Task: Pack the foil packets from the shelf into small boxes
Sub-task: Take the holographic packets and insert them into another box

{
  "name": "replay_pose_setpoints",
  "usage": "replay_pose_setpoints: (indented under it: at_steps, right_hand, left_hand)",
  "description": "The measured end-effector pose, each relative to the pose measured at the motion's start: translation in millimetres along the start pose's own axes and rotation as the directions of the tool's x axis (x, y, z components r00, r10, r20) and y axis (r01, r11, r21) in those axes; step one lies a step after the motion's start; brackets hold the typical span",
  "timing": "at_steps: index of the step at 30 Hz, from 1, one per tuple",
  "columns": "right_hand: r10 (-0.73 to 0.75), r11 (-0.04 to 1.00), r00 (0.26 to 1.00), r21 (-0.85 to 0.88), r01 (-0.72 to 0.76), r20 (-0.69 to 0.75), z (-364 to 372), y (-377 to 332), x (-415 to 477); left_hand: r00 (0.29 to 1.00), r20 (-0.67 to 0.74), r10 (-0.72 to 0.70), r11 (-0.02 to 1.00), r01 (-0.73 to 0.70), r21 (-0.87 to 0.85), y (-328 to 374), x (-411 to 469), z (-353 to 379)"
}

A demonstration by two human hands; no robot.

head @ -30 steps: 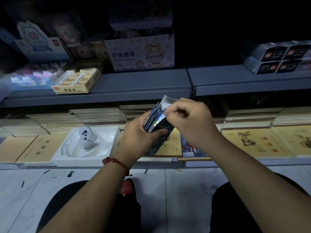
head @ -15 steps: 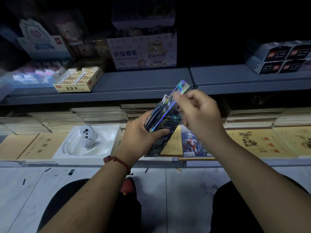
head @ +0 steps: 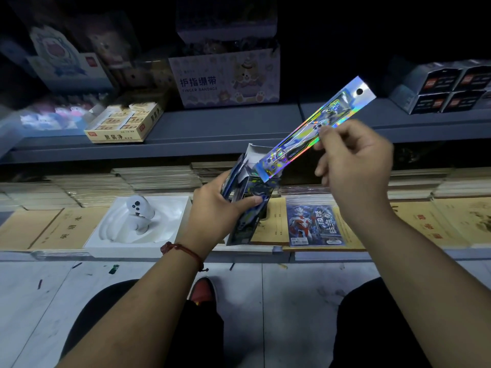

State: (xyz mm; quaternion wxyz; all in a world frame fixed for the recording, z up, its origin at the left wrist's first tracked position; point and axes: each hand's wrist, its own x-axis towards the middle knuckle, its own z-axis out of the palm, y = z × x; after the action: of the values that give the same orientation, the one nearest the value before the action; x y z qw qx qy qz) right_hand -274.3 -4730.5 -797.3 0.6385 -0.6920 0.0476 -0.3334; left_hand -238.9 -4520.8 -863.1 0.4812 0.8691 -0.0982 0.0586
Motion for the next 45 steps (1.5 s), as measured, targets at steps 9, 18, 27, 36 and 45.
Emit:
replay_pose_setpoints:
  at_steps: [9,18,27,36,45]
  right_hand:
    - [-0.117,0.99,0.993,-0.083,0.116,-0.001,0.2,2.2,-4.3]
    - [-0.15,0.985,0.989,-0.082,0.149,-0.004,0.7,-1.6,-7.6]
    - [-0.181,0.977,0.983,-0.109,0.184,0.04,4.6,-0.8,-10.0]
    - [-0.069,0.911,0.933,-0.36,0.203,0.352,14.1,13.1,-13.3]
    - [0.002,0.937,0.939,-0.329,0.119,0.345,10.7,1.0,-13.4]
  left_hand:
    - [1.0,0.001,-0.001,0.999,0.001,-0.036,-3.1,0.1,0.5]
    - [1.0,-0.013,-0.001,0.999,0.0,-0.039,-1.5,-0.2,-1.3]
    - [1.0,-0.003,-0.004,0.999,0.004,-0.041,-1.1,0.3,-1.4]
    - [0.999,0.003,0.052,0.998,-0.052,-0.04,2.7,-2.5,0.3]
    - [0.995,0.033,0.091,0.995,-0.09,-0.038,4.6,-4.3,0.9]
